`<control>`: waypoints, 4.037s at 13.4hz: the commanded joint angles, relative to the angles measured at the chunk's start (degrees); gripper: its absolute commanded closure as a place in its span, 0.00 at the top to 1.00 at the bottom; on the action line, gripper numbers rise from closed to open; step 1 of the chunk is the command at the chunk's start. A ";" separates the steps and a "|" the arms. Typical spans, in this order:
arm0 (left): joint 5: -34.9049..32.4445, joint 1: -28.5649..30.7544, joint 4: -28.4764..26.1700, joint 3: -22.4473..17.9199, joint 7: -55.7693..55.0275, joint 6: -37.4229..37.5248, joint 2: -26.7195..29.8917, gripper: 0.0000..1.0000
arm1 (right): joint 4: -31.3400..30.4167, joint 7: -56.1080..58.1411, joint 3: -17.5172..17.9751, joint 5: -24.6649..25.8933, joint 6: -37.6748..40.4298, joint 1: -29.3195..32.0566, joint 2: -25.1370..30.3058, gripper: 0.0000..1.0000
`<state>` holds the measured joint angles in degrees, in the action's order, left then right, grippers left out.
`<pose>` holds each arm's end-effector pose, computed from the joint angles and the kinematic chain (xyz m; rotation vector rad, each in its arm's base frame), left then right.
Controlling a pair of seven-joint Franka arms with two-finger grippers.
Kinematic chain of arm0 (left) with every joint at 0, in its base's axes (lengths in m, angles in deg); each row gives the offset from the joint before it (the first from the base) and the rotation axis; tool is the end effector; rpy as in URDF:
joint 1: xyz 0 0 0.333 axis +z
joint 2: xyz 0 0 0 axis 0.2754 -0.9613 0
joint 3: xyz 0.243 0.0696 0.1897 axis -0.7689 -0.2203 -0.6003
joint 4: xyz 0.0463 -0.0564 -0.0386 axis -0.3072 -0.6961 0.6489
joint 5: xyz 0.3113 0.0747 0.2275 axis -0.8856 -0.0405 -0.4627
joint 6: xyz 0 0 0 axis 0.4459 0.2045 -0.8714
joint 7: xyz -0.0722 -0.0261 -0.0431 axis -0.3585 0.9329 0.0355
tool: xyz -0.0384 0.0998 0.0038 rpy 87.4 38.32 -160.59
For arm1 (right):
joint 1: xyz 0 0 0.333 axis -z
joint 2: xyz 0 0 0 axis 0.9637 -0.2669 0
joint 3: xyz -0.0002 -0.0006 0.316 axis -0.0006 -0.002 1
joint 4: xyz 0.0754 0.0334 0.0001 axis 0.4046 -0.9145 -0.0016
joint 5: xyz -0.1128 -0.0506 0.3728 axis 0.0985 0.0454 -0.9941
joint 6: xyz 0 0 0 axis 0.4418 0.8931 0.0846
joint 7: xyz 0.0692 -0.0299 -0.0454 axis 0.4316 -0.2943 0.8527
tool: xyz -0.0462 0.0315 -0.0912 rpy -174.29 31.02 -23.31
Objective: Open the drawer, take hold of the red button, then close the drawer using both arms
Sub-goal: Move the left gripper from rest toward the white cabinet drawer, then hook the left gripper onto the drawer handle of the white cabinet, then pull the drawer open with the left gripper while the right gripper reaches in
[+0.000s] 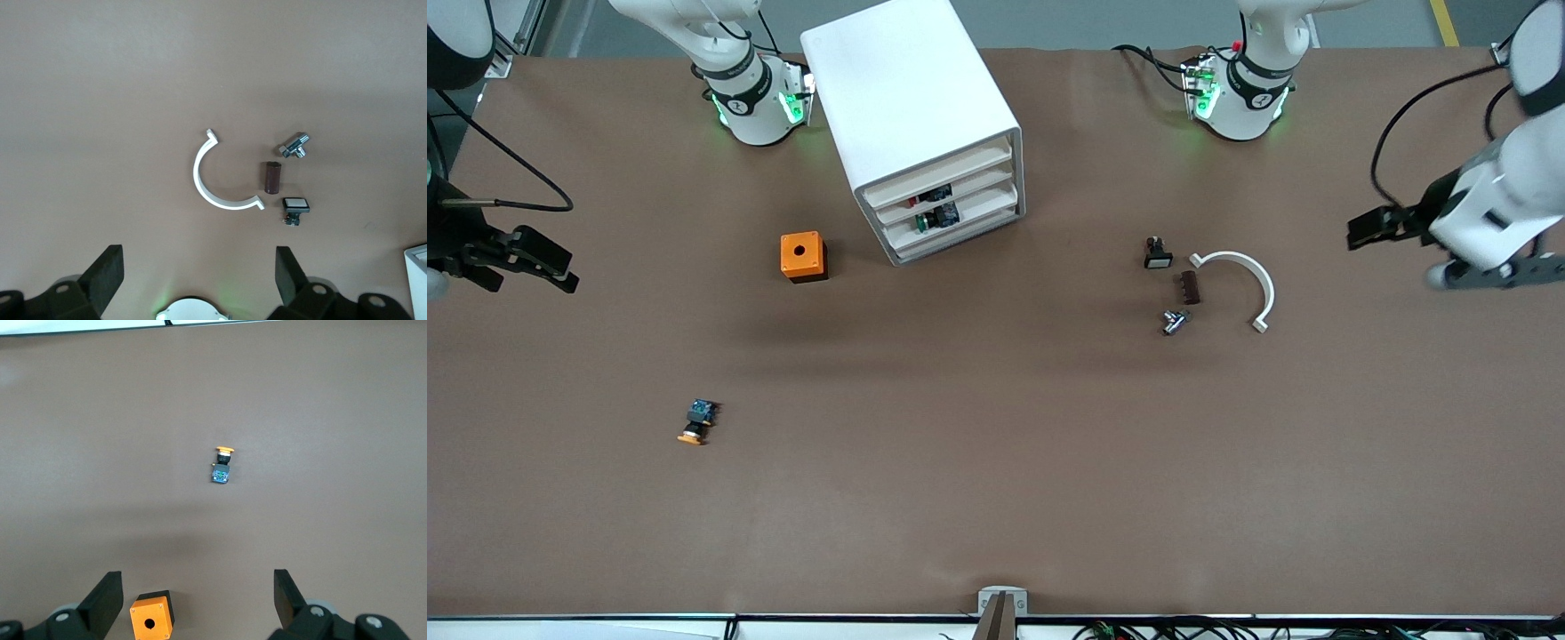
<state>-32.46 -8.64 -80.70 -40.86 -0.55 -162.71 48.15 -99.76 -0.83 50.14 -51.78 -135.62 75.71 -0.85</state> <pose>0.5623 -0.0546 0.5312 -3.1116 -0.0947 0.3331 0.5745 -0.0148 0.6042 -3.1124 0.0721 -0.1694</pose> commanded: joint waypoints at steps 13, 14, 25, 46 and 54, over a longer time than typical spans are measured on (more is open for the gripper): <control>8.80 -19.81 12.89 1.14 -71.03 0.52 -30.35 1.00 | -0.08 0.76 -0.20 0.56 1.50 -0.14 -0.24 1.00; 9.16 -21.39 13.15 1.23 -76.94 0.43 -31.85 1.00 | -0.08 0.67 -0.20 0.56 1.68 -0.14 -0.32 1.00; 47.72 -24.22 12.72 0.87 -110.45 0.26 -42.93 0.87 | -0.35 1.11 -0.28 0.20 2.65 0.47 -0.32 1.00; 61.81 -36.87 12.81 1.14 -133.68 1.14 -48.04 0.44 | -0.44 0.67 -0.28 0.20 3.00 0.47 -0.24 1.00; 60.76 -36.26 15.07 -0.79 -134.65 1.14 -48.48 0.00 | -0.44 0.58 -0.28 0.12 3.26 0.47 -0.32 1.00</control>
<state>28.41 -45.28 -68.34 -40.08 -133.54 -162.05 0.22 -100.18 0.03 49.54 -51.79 -132.71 75.77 -1.34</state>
